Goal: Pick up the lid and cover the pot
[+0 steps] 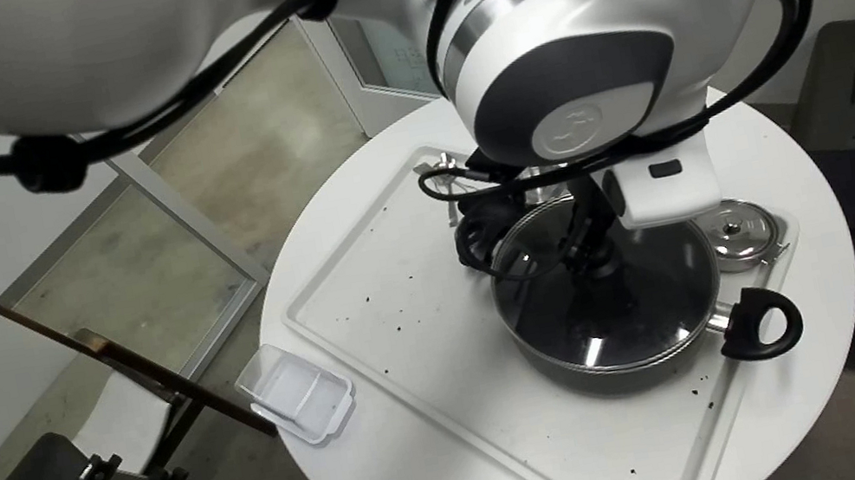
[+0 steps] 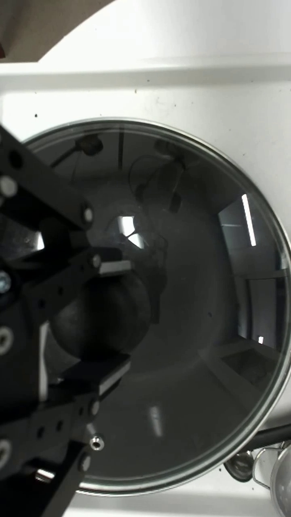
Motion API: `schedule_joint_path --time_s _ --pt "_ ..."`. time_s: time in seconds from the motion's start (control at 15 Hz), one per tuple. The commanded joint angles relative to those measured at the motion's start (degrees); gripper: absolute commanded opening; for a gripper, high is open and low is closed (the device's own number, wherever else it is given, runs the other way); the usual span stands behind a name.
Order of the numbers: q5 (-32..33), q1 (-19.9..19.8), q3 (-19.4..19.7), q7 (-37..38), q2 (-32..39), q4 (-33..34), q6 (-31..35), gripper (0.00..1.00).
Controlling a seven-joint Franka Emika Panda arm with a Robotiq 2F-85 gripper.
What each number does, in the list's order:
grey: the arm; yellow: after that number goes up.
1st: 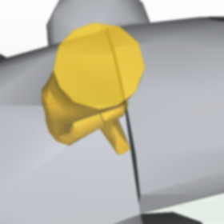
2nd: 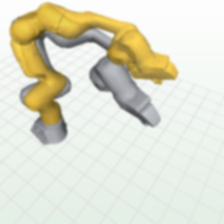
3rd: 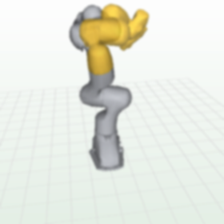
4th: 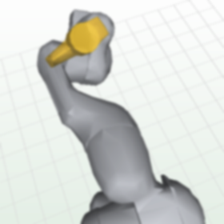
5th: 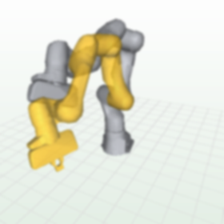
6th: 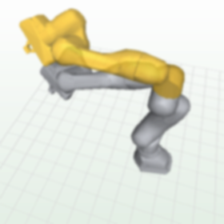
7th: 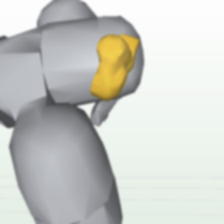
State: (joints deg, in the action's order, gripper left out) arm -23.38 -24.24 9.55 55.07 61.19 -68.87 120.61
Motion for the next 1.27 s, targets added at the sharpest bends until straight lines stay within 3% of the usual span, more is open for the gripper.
schedule_joint_path --time_s 0.0,0.07,0.13,0.2,0.4,0.8,1.2 --pt "-1.2 -0.3 -1.1 0.3 -0.2 0.4 -0.4 0.26" --pt "-1.3 -0.3 -1.1 0.3 -0.2 0.4 -0.2 0.26" --pt "-1.3 -0.4 -1.1 0.3 -0.2 0.4 -0.2 0.76" --pt "-1.3 -0.4 -1.1 0.3 -0.2 0.3 -0.2 0.77" --pt "-1.5 -0.4 -1.8 -0.1 -0.6 0.0 0.2 0.98" --pt "-0.3 1.3 -4.4 -3.4 -3.0 -2.0 1.7 1.00" --pt "1.9 5.7 -6.5 -7.8 -6.3 -3.7 1.6 1.00"
